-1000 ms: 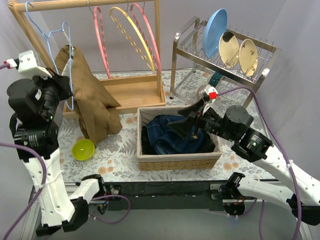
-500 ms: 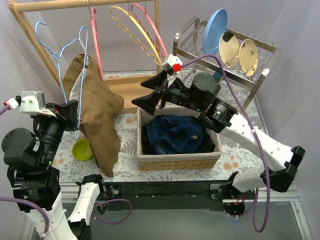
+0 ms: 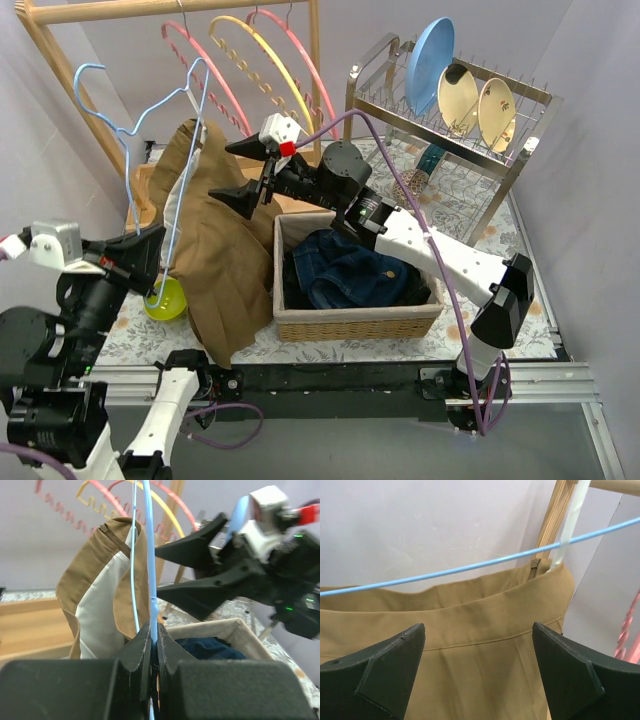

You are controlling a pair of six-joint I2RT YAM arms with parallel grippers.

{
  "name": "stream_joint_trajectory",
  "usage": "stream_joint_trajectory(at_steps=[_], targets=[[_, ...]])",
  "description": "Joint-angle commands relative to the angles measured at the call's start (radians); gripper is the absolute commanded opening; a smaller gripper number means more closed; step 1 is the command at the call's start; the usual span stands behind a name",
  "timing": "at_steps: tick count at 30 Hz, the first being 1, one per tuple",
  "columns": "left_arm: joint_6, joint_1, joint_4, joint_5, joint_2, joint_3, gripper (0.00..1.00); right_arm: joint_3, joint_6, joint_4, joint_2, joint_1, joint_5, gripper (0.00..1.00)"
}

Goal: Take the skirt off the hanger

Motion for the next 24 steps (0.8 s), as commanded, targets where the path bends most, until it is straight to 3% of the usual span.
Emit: stream_joint_trajectory(at_steps=[1,6,9,13,15,17,18,20,24], targets=[[-0.019,-0.039,0.178,0.059,-0.074,0.0,0.0,0.073,-0.062,0.169,0.016,-0.002,-0.003,0.95],[-0.085,-0.08,0.167,0.073,-0.042,-0.014,0.0,0.021,-0.125,0.197,0.001,-0.003,0.082,0.96],[-0.115,-0.099,0.129,0.059,-0.038,0.013,0.0,-0.001,-0.156,0.2,-0.01,-0.005,0.106,0.87],[-0.139,-0.1,0.094,0.036,-0.053,0.056,0.0,-0.019,-0.16,0.197,-0.031,-0.009,0.105,0.86],[-0.147,-0.103,0.054,0.051,-0.044,0.081,0.0,-0.04,-0.162,0.201,-0.05,-0.009,0.096,0.77],[-0.155,-0.103,0.029,0.06,-0.039,0.089,0.0,-0.056,-0.157,0.214,-0.062,-0.009,0.09,0.58],[-0.159,-0.103,0.02,0.066,-0.038,0.093,0.0,-0.065,-0.156,0.215,-0.07,-0.009,0.086,0.55],[-0.165,-0.105,0.003,0.091,-0.036,0.095,0.0,-0.076,-0.153,0.217,-0.076,-0.009,0.091,0.55],[-0.178,-0.105,-0.012,0.106,-0.039,0.095,0.0,-0.093,-0.127,0.22,-0.071,-0.015,0.067,0.72]])
